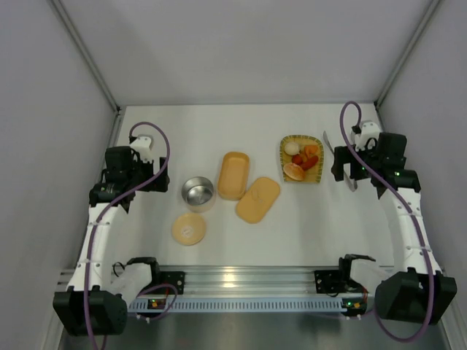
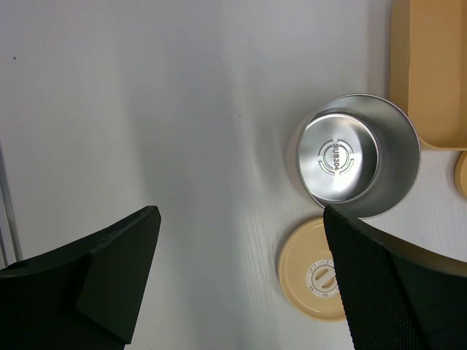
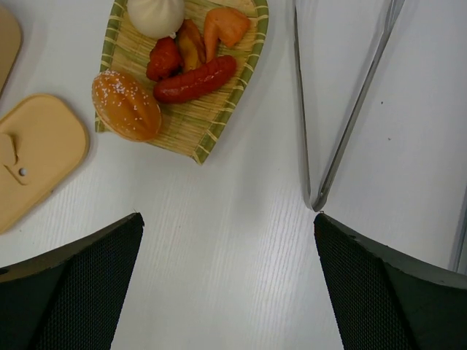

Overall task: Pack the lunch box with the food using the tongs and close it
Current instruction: Pick up the clamp at the center of the board.

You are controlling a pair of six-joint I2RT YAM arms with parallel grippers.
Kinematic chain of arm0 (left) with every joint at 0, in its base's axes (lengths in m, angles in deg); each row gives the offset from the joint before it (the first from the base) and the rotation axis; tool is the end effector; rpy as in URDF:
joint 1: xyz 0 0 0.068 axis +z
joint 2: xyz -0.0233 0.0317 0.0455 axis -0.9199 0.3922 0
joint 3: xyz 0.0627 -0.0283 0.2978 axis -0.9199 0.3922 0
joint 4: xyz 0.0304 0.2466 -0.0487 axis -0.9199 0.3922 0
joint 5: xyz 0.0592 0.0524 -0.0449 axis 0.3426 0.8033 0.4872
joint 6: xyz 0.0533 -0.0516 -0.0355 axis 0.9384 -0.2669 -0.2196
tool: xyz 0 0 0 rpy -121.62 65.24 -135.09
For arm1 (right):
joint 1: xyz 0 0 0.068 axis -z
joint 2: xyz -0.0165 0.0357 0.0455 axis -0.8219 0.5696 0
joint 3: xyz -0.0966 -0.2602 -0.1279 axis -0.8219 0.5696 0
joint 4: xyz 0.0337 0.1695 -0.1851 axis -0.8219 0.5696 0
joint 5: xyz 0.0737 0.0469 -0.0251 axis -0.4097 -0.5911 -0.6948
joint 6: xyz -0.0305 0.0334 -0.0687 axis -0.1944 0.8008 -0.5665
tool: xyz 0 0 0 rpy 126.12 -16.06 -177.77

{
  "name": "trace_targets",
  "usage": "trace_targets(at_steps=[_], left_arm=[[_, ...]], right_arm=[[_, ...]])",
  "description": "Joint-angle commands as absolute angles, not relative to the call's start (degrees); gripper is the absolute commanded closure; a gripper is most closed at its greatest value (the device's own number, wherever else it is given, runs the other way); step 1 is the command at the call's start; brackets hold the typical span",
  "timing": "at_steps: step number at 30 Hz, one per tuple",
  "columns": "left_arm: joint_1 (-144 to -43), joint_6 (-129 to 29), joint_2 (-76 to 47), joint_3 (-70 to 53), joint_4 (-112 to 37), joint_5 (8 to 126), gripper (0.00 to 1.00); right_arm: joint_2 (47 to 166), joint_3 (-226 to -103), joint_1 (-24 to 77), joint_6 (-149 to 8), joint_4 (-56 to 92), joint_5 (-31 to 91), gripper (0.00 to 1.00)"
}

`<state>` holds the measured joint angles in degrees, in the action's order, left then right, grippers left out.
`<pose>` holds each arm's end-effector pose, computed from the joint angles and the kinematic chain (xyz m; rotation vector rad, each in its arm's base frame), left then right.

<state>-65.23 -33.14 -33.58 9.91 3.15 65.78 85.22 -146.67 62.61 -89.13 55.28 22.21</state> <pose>0.2028 -0.0061 0.3185 0.1633 2.2597 -0.1257 0.2189 -0.0084 0.3301 -0.2366 2.2251 0.1298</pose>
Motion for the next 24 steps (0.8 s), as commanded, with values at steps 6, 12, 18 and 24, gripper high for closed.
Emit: trace_targets(at_steps=[6, 12, 18, 24], left_arm=[[-65.0, -34.6, -32.2, 8.1, 2.9, 66.8, 0.02], [-65.1, -34.0, -31.7, 7.9, 3.2, 65.6, 0.02], [-65.1, -33.9, -30.7, 8.9, 2.2, 64.1, 0.02], [-65.1, -33.5, -29.0, 8.8, 1.5, 64.0, 0.02]], right_arm=[[92.0, -150.4, 63.9, -92.1, 58.7, 26.7, 0.01], [101.1, -155.1, 65.0, -94.9, 63.4, 32.8, 0.01], [111.9, -160.3, 66.7, -95.7, 67.2, 35.6, 0.01], [123.6, -164.9, 66.7, -94.9, 66.8, 35.8, 0.01]])
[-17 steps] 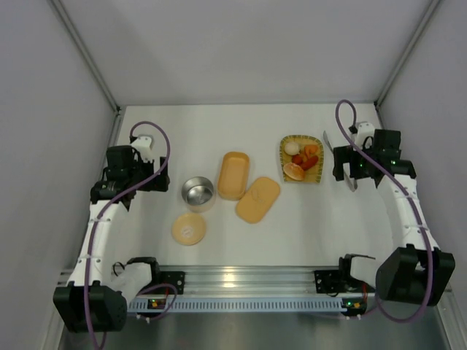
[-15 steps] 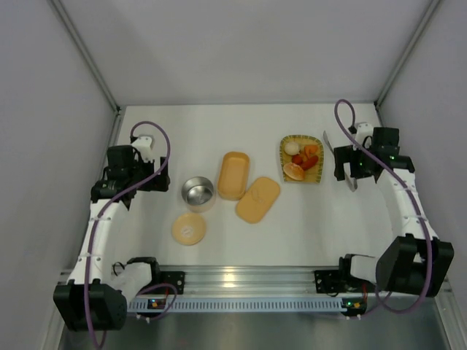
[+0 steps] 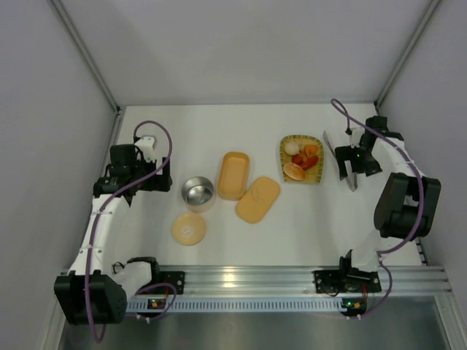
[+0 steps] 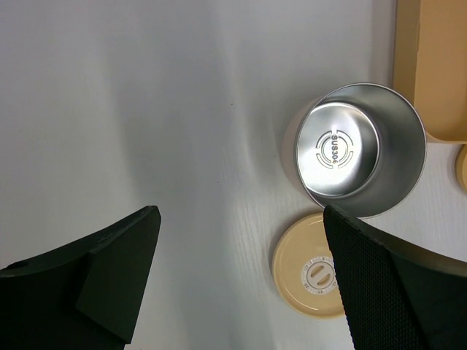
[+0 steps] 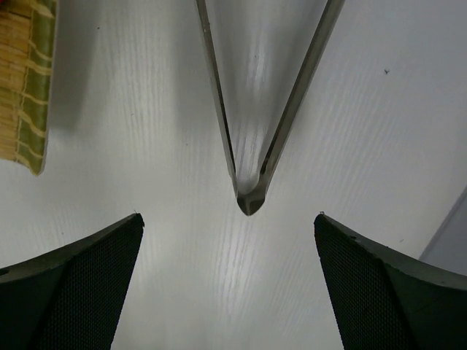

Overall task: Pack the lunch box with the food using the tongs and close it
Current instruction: Pick up the clamp at the center of the board.

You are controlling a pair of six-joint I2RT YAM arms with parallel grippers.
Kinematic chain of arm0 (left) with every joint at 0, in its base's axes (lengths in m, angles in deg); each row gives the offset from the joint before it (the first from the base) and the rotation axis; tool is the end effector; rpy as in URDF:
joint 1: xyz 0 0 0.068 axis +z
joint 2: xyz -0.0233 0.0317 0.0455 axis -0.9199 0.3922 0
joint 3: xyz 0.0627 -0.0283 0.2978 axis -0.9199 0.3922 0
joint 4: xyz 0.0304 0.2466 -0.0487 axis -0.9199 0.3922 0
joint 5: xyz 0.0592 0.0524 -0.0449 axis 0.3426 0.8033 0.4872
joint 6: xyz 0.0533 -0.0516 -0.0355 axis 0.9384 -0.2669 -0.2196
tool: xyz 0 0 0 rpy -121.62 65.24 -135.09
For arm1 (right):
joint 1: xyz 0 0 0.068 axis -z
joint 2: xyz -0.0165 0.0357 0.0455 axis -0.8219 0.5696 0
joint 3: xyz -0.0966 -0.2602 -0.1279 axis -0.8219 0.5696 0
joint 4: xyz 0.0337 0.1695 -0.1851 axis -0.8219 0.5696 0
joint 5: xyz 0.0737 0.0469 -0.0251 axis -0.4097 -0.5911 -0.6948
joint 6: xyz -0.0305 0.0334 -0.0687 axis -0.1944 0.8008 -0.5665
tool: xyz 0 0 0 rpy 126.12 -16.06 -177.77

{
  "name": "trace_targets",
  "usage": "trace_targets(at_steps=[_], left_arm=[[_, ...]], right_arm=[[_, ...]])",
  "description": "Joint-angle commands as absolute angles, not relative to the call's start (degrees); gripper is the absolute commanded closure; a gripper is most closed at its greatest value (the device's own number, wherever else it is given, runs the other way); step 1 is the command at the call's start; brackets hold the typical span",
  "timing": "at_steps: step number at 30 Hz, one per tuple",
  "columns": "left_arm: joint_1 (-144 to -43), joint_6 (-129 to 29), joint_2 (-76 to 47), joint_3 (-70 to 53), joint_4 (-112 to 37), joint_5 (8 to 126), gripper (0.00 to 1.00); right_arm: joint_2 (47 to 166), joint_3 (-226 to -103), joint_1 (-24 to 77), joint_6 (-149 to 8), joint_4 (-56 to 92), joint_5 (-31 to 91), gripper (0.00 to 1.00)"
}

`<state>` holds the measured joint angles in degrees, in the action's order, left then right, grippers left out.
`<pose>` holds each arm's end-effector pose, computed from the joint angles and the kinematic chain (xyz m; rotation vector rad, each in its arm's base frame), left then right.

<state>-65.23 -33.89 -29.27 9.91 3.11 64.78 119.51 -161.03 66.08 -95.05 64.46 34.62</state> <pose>0.2177 -0.0069 0.3044 0.1530 2.3329 -0.1631 0.3296 -0.0585 0.2412 -0.1880 2.7640 -0.0483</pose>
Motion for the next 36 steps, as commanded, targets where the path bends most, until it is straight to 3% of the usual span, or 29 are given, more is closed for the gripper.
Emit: trace_targets(at_steps=[1, 15, 31, 36], left_arm=[[-65.1, -33.5, -28.9, 9.0, 1.3, 64.1, 0.02], [-65.0, -34.6, -26.6, 9.0, -1.5, 65.0, 0.02], [-65.1, -34.9, -24.9, 9.2, -3.3, 65.9, 0.02], [-65.1, -34.9, -24.7, 9.3, -3.6, 65.8, 0.02]], right_arm=[[124.7, -165.3, 66.7, -94.7, 66.1, 35.9, 0.01], [139.9, -174.4, 66.4, -92.1, 60.6, 36.1, 0.01], [140.6, -169.3, 66.3, -89.2, 49.4, 30.2, 0.01], [140.8, -168.1, 66.3, -88.8, 47.3, 30.5, 0.09]])
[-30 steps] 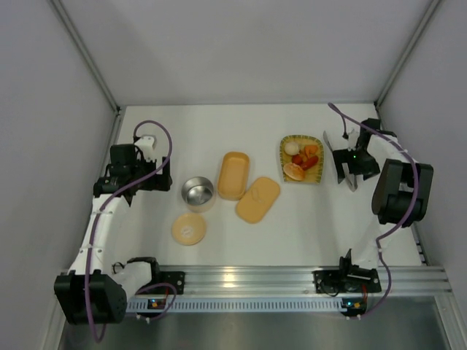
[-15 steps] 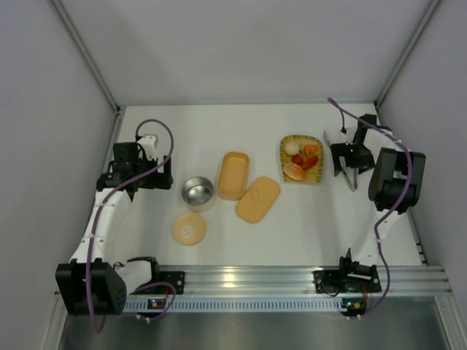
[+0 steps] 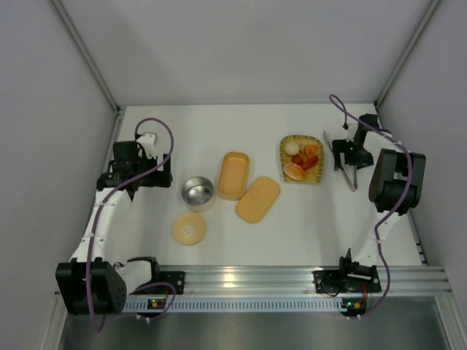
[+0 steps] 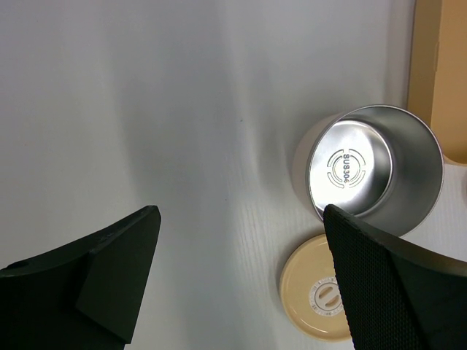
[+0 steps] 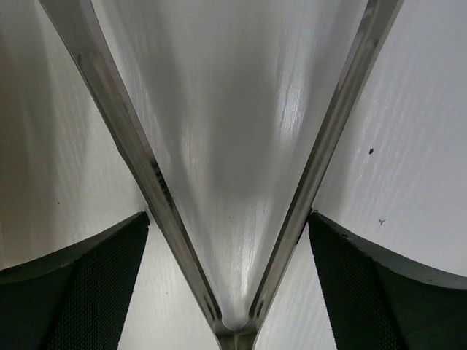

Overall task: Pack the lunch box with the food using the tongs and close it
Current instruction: Pick up the clamp at the center of the board.

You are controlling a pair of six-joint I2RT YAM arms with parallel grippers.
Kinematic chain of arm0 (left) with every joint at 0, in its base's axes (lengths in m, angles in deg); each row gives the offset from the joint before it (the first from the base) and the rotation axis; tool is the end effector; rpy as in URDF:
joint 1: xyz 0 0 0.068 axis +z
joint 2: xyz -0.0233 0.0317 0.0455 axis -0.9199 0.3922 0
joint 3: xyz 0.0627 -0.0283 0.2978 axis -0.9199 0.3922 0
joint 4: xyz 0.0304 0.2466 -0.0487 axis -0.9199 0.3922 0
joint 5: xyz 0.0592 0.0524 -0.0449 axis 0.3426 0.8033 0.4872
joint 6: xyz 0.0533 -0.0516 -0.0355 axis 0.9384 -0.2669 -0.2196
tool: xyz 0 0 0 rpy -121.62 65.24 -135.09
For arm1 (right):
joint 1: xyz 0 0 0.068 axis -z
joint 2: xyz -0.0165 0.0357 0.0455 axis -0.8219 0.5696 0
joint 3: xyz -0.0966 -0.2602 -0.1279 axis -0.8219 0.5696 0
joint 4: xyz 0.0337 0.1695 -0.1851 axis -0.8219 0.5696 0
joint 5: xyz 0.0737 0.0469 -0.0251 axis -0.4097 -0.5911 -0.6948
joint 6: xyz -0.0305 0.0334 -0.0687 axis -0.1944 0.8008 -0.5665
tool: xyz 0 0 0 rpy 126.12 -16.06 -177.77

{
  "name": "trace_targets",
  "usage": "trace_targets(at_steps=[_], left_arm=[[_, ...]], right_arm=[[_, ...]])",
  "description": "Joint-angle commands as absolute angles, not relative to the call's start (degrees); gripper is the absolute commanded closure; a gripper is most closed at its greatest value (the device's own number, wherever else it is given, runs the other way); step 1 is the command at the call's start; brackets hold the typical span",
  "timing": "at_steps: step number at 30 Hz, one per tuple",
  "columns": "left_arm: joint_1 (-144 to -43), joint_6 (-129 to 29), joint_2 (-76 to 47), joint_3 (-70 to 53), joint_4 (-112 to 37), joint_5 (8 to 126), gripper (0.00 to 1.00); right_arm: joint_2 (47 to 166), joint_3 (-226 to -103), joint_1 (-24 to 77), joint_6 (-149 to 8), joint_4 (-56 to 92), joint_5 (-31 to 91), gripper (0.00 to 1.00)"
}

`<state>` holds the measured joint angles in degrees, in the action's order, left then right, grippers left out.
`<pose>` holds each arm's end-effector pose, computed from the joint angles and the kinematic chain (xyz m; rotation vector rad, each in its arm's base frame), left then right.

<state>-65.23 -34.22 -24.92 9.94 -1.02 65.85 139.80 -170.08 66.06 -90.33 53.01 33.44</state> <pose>0.2393 -0.0049 0.2957 0.1370 2.3402 -0.1447 0.4193 -0.0740 0.1694 -0.0797 2.7608 0.0001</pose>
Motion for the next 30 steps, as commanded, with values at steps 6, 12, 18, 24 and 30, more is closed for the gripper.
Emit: trace_targets(at_steps=[6, 12, 18, 24, 30], left_arm=[[-65.1, -34.6, -24.7, 9.4, -3.9, 65.9, 0.02], [-65.1, -34.4, -24.6, 9.7, -4.0, 66.1, 0.02], [-65.1, -34.1, -24.9, 9.4, -3.4, 65.9, 0.02], [-65.1, -33.6, -25.9, 8.9, -2.5, 66.4, 0.02], [-65.1, -33.3, -26.8, 9.0, -2.1, 66.4, 0.02]], right_arm=[[141.6, -167.1, 66.2, -89.3, 47.7, 30.2, 0.33], [140.5, -164.7, 66.1, -90.5, 47.1, 30.1, 0.51], [134.9, -162.9, 67.4, -91.9, 48.5, 27.3, 0.70], [127.0, -166.1, 68.6, -94.9, 55.3, 24.6, 0.81], [120.6, -172.2, 68.9, -97.8, 65.1, 19.5, 0.85]])
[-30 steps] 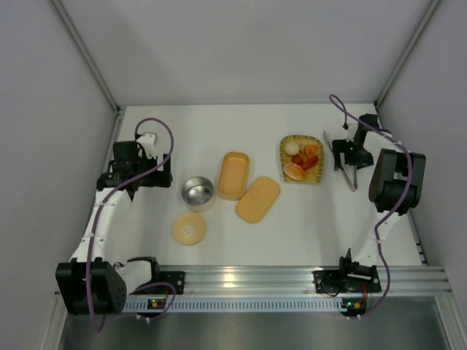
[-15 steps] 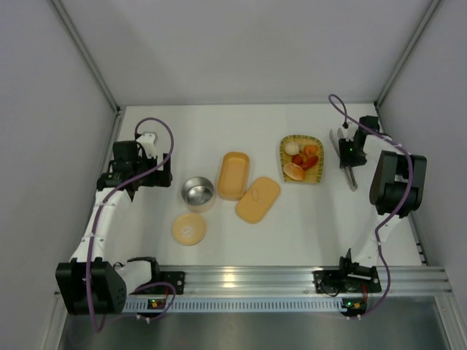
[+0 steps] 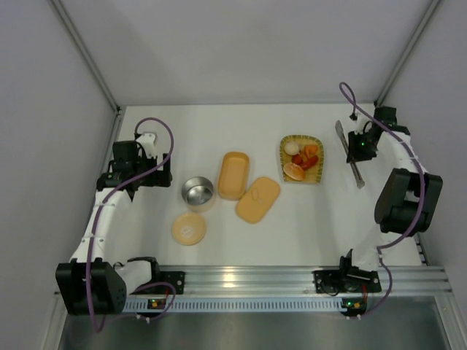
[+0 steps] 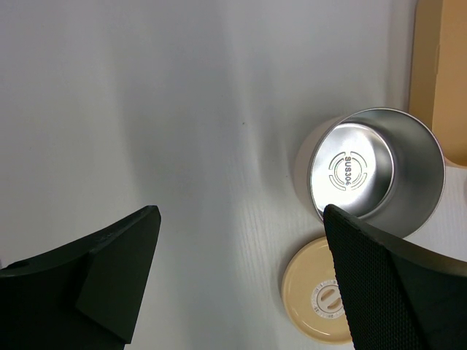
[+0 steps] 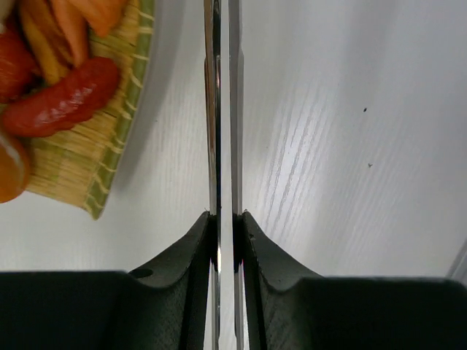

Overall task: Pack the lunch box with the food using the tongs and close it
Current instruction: Pick up the clamp at the center of the board.

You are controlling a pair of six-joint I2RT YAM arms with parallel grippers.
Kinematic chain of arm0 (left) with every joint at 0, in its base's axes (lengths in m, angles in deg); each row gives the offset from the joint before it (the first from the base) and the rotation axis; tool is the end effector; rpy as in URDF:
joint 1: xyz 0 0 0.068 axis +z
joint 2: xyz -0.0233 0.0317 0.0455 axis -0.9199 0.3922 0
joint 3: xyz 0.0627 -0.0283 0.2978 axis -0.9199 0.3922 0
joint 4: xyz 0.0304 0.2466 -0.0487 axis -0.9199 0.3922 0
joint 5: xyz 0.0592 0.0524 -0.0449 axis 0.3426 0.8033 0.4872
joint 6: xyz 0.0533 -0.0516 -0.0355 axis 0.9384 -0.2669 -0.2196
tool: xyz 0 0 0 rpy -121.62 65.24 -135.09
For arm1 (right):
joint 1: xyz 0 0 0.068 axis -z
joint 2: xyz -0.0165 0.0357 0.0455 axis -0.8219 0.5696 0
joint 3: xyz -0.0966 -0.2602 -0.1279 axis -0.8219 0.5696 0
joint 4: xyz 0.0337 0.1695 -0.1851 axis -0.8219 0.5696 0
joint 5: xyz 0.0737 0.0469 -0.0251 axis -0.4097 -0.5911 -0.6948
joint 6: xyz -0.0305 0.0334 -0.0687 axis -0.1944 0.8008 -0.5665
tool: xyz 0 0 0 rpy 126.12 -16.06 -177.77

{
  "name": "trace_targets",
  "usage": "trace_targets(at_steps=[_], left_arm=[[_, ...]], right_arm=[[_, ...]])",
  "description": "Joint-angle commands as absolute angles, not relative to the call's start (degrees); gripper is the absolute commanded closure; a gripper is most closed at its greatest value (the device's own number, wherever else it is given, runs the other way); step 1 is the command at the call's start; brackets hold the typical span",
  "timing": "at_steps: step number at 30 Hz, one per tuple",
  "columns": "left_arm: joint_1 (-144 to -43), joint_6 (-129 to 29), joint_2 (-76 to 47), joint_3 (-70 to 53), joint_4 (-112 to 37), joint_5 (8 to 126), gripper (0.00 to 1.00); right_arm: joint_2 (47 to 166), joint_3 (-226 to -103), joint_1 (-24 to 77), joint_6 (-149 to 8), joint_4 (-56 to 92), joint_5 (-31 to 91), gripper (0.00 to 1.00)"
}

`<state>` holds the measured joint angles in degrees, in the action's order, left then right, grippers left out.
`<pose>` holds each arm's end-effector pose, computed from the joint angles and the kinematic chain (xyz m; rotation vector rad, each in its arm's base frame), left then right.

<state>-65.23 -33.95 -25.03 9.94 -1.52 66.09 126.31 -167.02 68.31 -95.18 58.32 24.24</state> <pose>0.2398 -0.0046 0.2970 0.1410 2.3296 -0.1361 0.3749 -0.0692 0.2404 -0.1904 2.6260 0.1408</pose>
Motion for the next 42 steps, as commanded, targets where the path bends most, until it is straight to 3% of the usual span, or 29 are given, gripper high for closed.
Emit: trace_targets(at_steps=[1, 6, 11, 23, 30, 36, 42], left_arm=[[-65.1, -33.4, -26.8, 9.0, -2.1, 66.2, 0.02], [-65.1, -33.2, -27.0, 8.7, -1.7, 65.9, 0.02], [-65.1, -33.3, -26.9, 8.4, -1.1, 65.2, 0.02], [-65.1, -33.4, -26.9, 8.0, -0.7, 65.2, 0.02], [-65.1, -33.1, -27.0, 7.9, -0.2, 65.2, 0.02], [-65.1, -32.8, -27.2, 7.8, 0.4, 64.4, 0.02], [-65.1, -32.7, -27.2, 7.2, 1.3, 64.0, 0.02]], right_arm=[[120.1, -173.5, 68.8, -98.1, 66.4, 19.0, 0.85], [117.0, -176.4, 68.9, -99.9, 72.7, 14.1, 0.81], [115.5, -179.8, 68.9, -101.0, 78.7, 10.4, 0.69], [114.6, -183.4, 68.9, -103.8, 85.2, 6.7, 0.73], [111.0, -186.8, 68.8, -113.3, 93.4, 2.7, 0.73], [105.3, -184.5, 68.7, -119.9, 97.4, 2.2, 0.60], [101.2, -181.1, 67.9, -122.6, 99.0, 2.1, 0.56]])
